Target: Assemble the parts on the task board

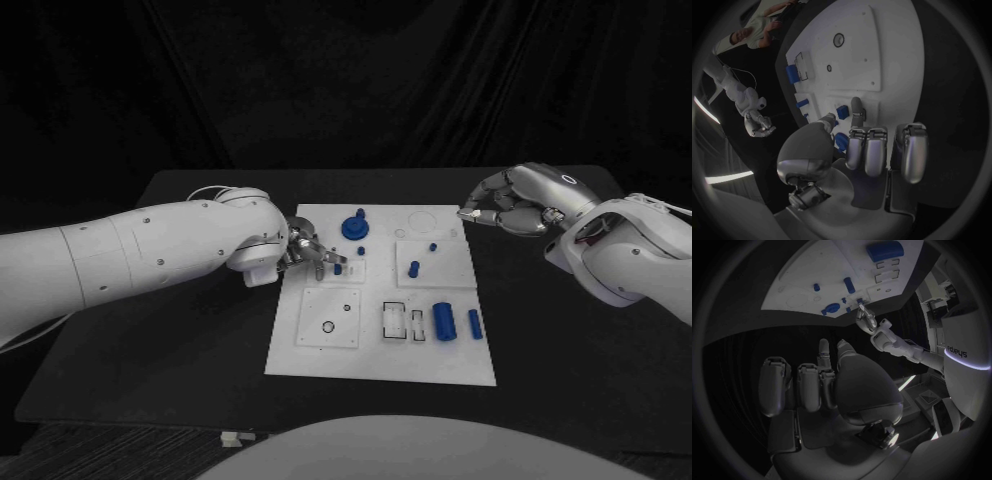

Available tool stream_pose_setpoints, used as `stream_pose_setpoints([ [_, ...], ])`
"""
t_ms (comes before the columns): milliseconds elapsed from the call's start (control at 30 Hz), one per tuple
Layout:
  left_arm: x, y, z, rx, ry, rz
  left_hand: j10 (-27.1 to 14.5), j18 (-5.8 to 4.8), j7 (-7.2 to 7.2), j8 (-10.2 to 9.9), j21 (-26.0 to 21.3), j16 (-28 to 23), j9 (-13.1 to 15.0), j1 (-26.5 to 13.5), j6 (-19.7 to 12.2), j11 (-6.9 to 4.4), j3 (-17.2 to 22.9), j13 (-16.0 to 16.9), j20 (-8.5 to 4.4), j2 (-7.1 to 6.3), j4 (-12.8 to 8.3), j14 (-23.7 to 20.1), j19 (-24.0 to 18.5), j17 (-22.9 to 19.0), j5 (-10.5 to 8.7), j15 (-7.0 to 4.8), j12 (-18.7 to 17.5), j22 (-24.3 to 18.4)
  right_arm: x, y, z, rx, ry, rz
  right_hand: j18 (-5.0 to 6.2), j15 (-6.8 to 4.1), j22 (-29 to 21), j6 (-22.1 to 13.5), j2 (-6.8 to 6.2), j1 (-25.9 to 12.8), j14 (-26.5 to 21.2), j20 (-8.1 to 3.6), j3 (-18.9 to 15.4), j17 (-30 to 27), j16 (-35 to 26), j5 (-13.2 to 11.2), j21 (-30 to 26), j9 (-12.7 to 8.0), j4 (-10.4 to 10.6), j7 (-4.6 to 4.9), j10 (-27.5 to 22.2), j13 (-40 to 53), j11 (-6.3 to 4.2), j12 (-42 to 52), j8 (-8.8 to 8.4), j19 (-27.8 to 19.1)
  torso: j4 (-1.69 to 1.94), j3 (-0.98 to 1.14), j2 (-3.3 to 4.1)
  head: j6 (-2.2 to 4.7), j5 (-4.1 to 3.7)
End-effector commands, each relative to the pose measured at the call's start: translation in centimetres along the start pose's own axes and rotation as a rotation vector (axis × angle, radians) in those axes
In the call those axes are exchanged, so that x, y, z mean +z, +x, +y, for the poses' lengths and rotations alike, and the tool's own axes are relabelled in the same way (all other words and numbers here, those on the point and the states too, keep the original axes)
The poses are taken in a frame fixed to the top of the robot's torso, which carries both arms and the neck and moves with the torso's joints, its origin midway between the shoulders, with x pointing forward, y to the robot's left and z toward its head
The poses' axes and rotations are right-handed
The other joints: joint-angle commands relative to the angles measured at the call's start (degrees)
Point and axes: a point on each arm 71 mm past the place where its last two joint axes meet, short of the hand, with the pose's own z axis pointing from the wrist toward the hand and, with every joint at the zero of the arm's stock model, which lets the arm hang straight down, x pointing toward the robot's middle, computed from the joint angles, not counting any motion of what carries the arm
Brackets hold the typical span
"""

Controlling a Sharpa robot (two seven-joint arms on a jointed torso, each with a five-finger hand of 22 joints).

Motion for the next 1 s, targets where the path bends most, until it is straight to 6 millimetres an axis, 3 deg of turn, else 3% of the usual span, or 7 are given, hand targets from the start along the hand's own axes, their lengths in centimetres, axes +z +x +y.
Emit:
stream_pose_setpoints([
  [33, -0.9, -1.3, -0.4, 0.002, 0.029, -0.079, 6.0, 0.47, -0.71, 1.1, 0.5, 0.1, 1.0, 0.6, 0.2, -0.46, -0.8, 15.1, -0.25, -0.01, 0.1, 6.1, 2.5, 15.1, -0.18, -0.41, 0.2, 12.1, -0.2, -0.1, -0.1, 0.0, 0.013, -0.011, 0.02, -0.11, 11.5, -0.3, -0.15, 0.4, 3.6, -0.06, -0.2, 2.0, -0.3, 0.2, -0.2, 0.0, 0.1, 0.0, 5.9, 15.1, -0.05, 0.1, -0.25, 1.5, 0.01, 0.0, -0.01, 0.01, -0.15],
  [200, -2.5, -3.5, -0.5, 0.032, 0.055, -0.181, 6.0, 0.34, -1.29, 4.2, 0.8, 0.1, 5.3, 2.9, -0.2, -1.08, -3.1, 15.1, -0.77, 0.13, 0.8, 6.1, 2.9, 15.1, -0.13, -0.93, 0.2, 12.5, -0.3, -0.2, -0.2, -0.002, 0.017, -0.016, 0.01, -0.09, 11.5, -0.3, -0.17, 0.2, 3.7, -0.05, -0.4, 2.0, -0.3, 0.2, -0.2, -0.1, 0.3, 0.03, 5.9, 15.1, -0.02, 0.1, -0.3, 1.5, -0.03, 0.02, -0.07, 0.01, -0.6],
  [300, -3.2, -4.9, -0.5, 0.037, 0.061, -0.228, 6.0, 0.32, -1.37, 4.8, 0.9, 0.1, 6.2, 3.8, -0.6, -1.16, -3.5, 15.1, -0.86, 0.27, 0.8, 6.1, 3.0, 15.1, -0.05, -1.01, 0.2, 12.5, -0.3, -0.2, -0.3, -0.002, 0.017, -0.016, 0.0, -0.08, 11.5, -0.3, -0.17, 0.1, 3.6, -0.04, -0.4, 1.9, -0.3, 0.2, -0.2, -0.1, 0.3, 0.04, 5.9, 15.1, -0.01, 0.1, -0.31, 1.5, -0.06, 0.05, -0.13, 0.01, -0.66],
  [533, -3.2, -6.8, 0.0, 0.036, 0.047, -0.271, 6.0, 0.31, -1.05, 4.8, 0.8, 0.1, 7.7, 6.5, -2.9, -0.98, -4.1, 15.1, -0.86, 0.6, 0.2, 6.1, 3.0, 15.1, 0.19, -0.93, 0.2, 12.6, -0.2, -0.1, -0.3, -0.002, 0.017, -0.013, -0.01, -0.08, 11.5, -0.3, -0.17, 0.1, 3.7, -0.04, -0.4, 2.1, -0.3, 0.2, -0.2, -0.1, 0.4, 0.04, 5.9, 15.1, -0.01, 0.1, -0.33, 1.5, -0.02, 0.08, -0.16, 0.01, -0.5],
  [833, -2.2, -8.2, 0.5, 0.046, 0.005, -0.267, 6.0, 0.31, -1.0, 5.0, 0.8, 0.1, 8.0, 6.9, -3.2, -0.91, -4.2, 15.1, -0.81, 0.77, 0.2, 6.1, 3.0, 15.1, 0.21, -0.87, 0.2, 12.6, -0.1, 0.0, -0.2, -0.001, 0.014, -0.007, -0.01, -0.07, 11.5, -0.3, -0.16, 0.1, 3.7, -0.03, -0.4, 2.1, -0.2, 0.2, -0.2, -0.1, 0.4, 0.03, 5.9, 15.1, -0.01, 0.1, -0.36, 1.5, -0.01, 0.06, -0.11, 0.01, -0.52],
  [1000, -1.3, -8.7, 0.5, 0.051, -0.01, -0.259, 6.0, 0.33, -1.0, 5.1, 0.8, 0.1, 8.3, 7.2, -3.3, -0.89, -4.2, 15.1, -0.79, 0.9, 0.1, 6.1, 3.0, 15.1, 0.25, -0.84, 0.2, 12.6, -0.1, 0.0, -0.1, -0.001, 0.013, -0.004, -0.01, -0.07, 11.5, -0.3, -0.16, 0.2, 3.7, -0.03, -0.4, 2.1, -0.3, 0.2, -0.2, -0.1, 0.4, 0.02, 5.9, 15.1, -0.02, 0.1, -0.37, 1.5, 0.0, -0.05, 0.11, 0.01, -0.44],
])
